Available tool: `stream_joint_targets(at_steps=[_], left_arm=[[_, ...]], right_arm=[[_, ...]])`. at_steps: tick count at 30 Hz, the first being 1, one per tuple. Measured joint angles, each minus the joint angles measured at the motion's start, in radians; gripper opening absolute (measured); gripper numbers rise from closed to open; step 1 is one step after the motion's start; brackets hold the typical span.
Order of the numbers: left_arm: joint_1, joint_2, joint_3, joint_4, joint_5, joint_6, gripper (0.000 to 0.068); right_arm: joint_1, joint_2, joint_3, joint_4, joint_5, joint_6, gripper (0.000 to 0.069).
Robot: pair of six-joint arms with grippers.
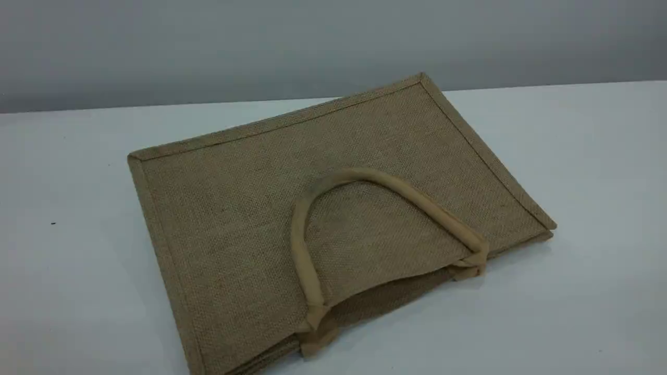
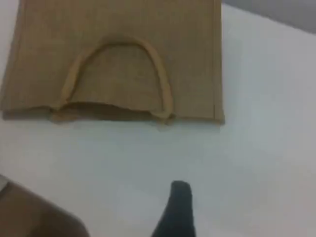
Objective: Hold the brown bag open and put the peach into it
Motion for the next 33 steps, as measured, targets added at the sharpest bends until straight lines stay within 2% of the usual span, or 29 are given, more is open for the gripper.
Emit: stream_joint_targets(at_steps=[9, 28, 31, 33], left_arm=[[0.000, -0.001, 0.013, 0.037, -0.013, -0.078, 0.0490], [-0.010, -0.005, 0.013, 0.046, -0.013, -0.074, 0.0490], [0.018, -0.019, 0.013, 0.046, -0.012, -0.073, 0.0490], [0.059, -0.019, 0.013, 0.046, -0.012, -0.073, 0.0490]], right_arm=[[0.000, 0.000, -0.001, -0.001, 0.000, 0.002, 0.0578], [0.000, 0.000, -0.001, 0.005, 0.002, 0.002, 0.0578], [0.000, 0.000, -0.001, 0.005, 0.003, 0.002, 0.0578], [0.000, 0.000, -0.001, 0.005, 0.003, 0.002, 0.0578]])
